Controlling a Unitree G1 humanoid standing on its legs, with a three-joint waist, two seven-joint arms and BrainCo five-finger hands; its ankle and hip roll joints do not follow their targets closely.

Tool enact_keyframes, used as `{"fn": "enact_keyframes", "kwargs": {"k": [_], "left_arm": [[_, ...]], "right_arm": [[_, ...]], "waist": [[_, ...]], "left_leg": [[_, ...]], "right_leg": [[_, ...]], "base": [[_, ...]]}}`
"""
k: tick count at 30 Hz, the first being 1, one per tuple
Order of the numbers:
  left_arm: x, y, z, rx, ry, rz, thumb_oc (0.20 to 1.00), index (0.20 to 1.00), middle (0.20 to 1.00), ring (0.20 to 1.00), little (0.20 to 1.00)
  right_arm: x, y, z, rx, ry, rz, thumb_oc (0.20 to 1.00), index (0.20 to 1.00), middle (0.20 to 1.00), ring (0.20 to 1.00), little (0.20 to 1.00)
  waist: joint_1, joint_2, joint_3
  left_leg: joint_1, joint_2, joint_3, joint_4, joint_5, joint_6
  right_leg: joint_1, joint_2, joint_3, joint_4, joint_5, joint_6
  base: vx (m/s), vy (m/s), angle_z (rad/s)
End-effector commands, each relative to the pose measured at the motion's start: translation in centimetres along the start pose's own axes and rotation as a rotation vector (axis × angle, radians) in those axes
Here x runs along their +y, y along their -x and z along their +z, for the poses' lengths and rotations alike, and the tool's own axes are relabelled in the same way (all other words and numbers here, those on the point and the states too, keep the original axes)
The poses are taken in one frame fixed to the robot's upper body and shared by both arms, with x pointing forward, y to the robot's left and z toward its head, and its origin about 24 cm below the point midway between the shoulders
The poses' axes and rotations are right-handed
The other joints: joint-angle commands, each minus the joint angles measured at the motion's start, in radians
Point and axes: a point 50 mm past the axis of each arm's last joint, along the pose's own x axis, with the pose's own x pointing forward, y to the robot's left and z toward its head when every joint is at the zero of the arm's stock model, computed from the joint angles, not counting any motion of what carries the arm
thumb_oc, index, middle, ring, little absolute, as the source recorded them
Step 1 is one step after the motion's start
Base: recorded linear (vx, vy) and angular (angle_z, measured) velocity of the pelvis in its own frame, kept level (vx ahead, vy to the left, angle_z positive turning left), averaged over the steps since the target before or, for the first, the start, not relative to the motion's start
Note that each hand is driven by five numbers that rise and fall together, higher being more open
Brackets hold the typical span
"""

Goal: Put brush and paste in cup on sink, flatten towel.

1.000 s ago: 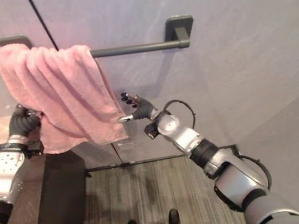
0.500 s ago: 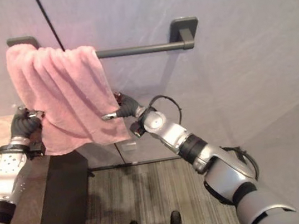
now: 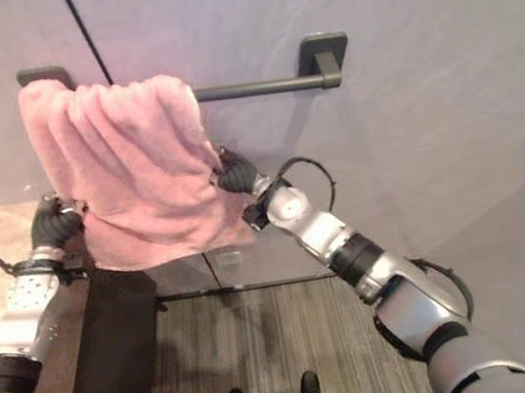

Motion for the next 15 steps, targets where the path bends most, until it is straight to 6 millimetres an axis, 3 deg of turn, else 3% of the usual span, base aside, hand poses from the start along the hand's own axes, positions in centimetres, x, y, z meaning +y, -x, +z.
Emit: {"fn": "enact_keyframes", "kwargs": {"k": [1,3,4,7,8,12,15], "left_arm": [[-1.2,0.4,1.3,-0.108,0.064,-0.008,0.200,0.200,0.200,0.200,0.200],[-1.2,0.6,1.5,-0.120,0.045,-0.021,0.200,0.200,0.200,0.200,0.200],[-2.2,1.3,0.2,-0.078,0.180,0.022,0.200,0.200,0.200,0.200,0.200],[-2.3,1.5,0.7,-0.108,0.085,-0.025,0.200,0.200,0.200,0.200,0.200],[-2.2,1.9,0.2,-0.092,0.159,0.012,0.200,0.200,0.200,0.200,0.200],[-2.9,2.2,0.2,-0.099,0.126,-0.018,0.200,0.200,0.200,0.200,0.200],[-2.8,2.7,0.3,-0.125,0.193,0.038,0.200,0.200,0.200,0.200,0.200]], "right_arm": [[-0.4,1.2,1.5,-0.159,-0.030,-0.069,0.200,0.200,0.200,0.200,0.200],[-0.8,1.6,1.7,-0.176,-0.033,-0.079,0.200,0.200,0.200,0.200,0.200],[-0.5,2.0,1.0,-0.164,-0.069,-0.118,0.200,0.200,0.200,0.200,0.200],[-0.7,2.3,0.0,-0.134,-0.125,-0.134,0.200,0.200,0.200,0.200,0.200],[-0.6,2.5,0.2,-0.147,-0.145,-0.147,0.200,0.200,0.200,0.200,0.200],[-0.6,2.8,0.1,-0.162,-0.155,-0.150,0.200,0.200,0.200,0.200,0.200],[-1.0,3.3,0.5,-0.202,-0.145,-0.206,0.200,0.200,0.200,0.200,0.200]], "waist": [[0.001,0.011,-0.045],[0.001,0.013,-0.048],[0.000,0.016,-0.051],[0.003,0.022,-0.055],[0.003,0.023,-0.057],[0.003,0.028,-0.063],[0.006,0.034,-0.070]], "left_leg": [[-0.002,0.017,0.003,0.013,-0.060,0.019],[0.003,0.017,0.003,0.013,-0.061,0.019],[0.015,0.018,0.005,0.013,-0.064,0.020],[0.026,0.019,0.008,0.013,-0.067,0.021],[0.031,0.019,0.011,0.013,-0.068,0.021],[0.045,0.020,0.013,0.013,-0.072,0.022],[0.061,0.020,0.014,0.013,-0.076,0.022]], "right_leg": [[0.052,-0.074,-0.052,-0.001,-0.027,0.059],[0.057,-0.074,-0.053,-0.001,-0.031,0.059],[0.066,-0.074,-0.055,-0.001,-0.034,0.057],[0.077,-0.075,-0.052,-0.001,-0.040,0.056],[0.080,-0.075,-0.050,-0.001,-0.041,0.055],[0.092,-0.073,-0.049,-0.001,-0.048,0.053],[0.107,-0.074,-0.050,-0.001,-0.057,0.049]], "base": [[0.00,0.000,0.00],[0.00,-0.017,-0.02],[0.00,-0.042,-0.05],[0.00,-0.019,-0.03],[0.00,-0.024,-0.04],[0.00,-0.025,-0.05],[0.01,-0.025,-0.01]]}}
